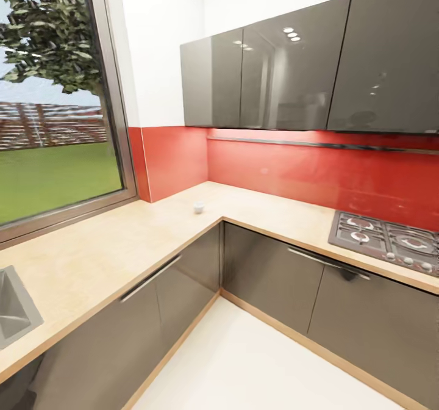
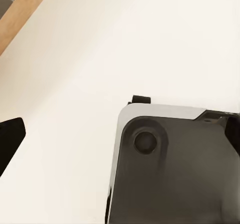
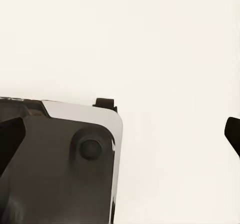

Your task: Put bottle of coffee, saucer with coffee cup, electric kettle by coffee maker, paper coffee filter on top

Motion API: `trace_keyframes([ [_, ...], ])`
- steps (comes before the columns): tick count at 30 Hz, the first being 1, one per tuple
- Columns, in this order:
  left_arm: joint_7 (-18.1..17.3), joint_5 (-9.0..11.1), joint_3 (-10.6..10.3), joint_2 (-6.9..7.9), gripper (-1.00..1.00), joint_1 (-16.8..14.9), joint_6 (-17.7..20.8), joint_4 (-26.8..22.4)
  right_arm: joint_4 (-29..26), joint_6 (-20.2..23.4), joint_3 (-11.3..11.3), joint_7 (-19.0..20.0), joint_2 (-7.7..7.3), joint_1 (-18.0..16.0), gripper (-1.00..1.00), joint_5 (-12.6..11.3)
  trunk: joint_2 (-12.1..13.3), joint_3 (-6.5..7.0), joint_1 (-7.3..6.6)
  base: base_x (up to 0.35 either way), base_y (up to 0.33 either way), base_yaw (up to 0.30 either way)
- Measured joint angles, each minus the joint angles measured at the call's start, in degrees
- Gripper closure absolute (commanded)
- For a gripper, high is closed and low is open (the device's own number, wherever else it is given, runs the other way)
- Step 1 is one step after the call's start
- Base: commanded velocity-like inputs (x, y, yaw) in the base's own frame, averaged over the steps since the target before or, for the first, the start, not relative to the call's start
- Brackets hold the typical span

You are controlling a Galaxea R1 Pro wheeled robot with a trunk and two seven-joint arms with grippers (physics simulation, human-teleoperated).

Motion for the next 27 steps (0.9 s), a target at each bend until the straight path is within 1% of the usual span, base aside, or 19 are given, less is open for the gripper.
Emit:
trace_keyframes([
  [10,0.0,0.0,0.1,0.13,-1.0,0.0,-0.1,0.0,0.1,-0.1,0.0,0.0,0.08,0.0,-1.0,0.0,0.0,0.0,0.0,0.203,-0.275,0.0],
  [19,0.1,0.0,0.0,0.11,-1.0,0.0,-0.1,0.0,0.1,-0.1,-0.1,0.0,0.08,0.0,-1.0,0.0,0.0,0.0,-0.01,0.267,-0.223,0.004],
  [22,0.1,0.0,0.0,0.1,-1.0,0.1,-0.1,0.0,0.1,-0.1,0.0,0.0,0.12,0.0,-1.0,0.0,0.0,0.0,-0.01,0.28,-0.213,0.161],
  [27,0.1,0.0,0.1,0.13,-1.0,0.1,-0.1,0.0,0.1,-0.1,0.1,0.0,0.17,0.0,-1.0,0.0,0.0,0.0,-0.01,0.265,-0.225,0.256],
])
